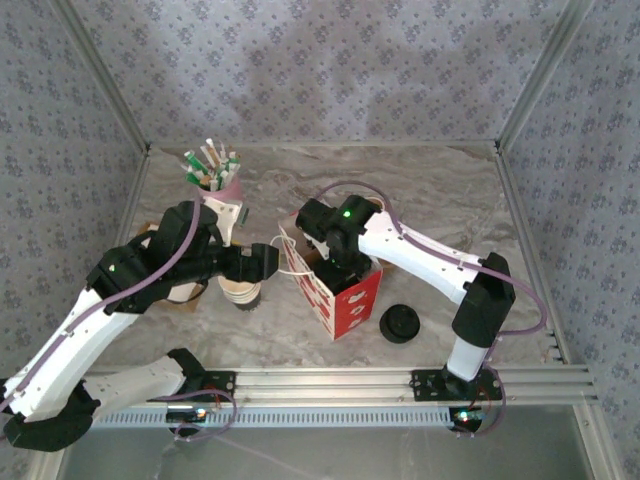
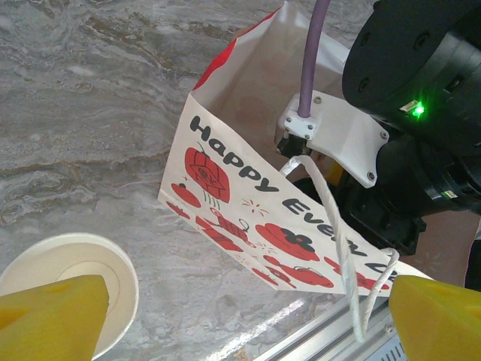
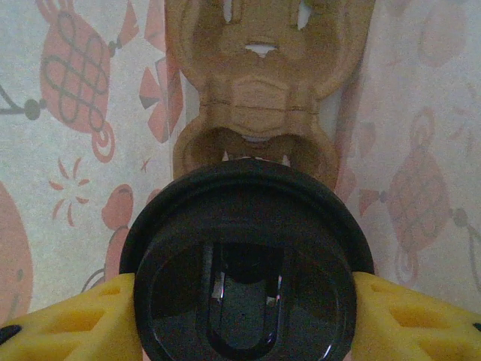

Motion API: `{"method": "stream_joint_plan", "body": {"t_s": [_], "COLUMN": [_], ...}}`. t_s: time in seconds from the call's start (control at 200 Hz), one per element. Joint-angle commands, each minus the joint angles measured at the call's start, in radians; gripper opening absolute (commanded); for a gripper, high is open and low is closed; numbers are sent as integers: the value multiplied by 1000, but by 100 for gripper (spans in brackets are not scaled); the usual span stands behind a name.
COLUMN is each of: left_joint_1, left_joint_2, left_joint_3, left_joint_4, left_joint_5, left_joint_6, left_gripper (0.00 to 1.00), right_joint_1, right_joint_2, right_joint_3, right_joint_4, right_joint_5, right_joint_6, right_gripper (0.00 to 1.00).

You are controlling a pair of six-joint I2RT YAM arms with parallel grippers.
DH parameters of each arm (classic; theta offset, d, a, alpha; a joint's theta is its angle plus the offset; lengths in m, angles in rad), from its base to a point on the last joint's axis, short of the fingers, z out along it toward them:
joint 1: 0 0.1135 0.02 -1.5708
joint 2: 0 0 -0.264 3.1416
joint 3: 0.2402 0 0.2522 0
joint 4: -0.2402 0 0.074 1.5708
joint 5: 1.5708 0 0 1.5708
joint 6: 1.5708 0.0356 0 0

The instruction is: Pack the takeout coffee

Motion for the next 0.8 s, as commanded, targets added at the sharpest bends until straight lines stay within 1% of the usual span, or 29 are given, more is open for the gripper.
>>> {"method": "stream_joint_plan", "body": {"t_s": [0.0,0.55,0.794], "left_joint_1": [-6,-7,-7], "left_joint_2": [-4,-1,-1], "left_joint_3": [-2,-4,-6], "left_joint_4": [17,20,20], "left_joint_5": [-13,-12,-14], "left_joint_6": [11,13,12], "left_gripper": [96,96,96], "right_joint_1": [6,-6,-6], "right_joint_2": [-28,-20,-29], "right_joint_3": [-7,-28,-41], "right_joint_4": [-7,-10,11], "right_joint_5": [12,-24,-11], "right_joint_6": [-17,-11,-13], "right_gripper": [61,61,61]}}
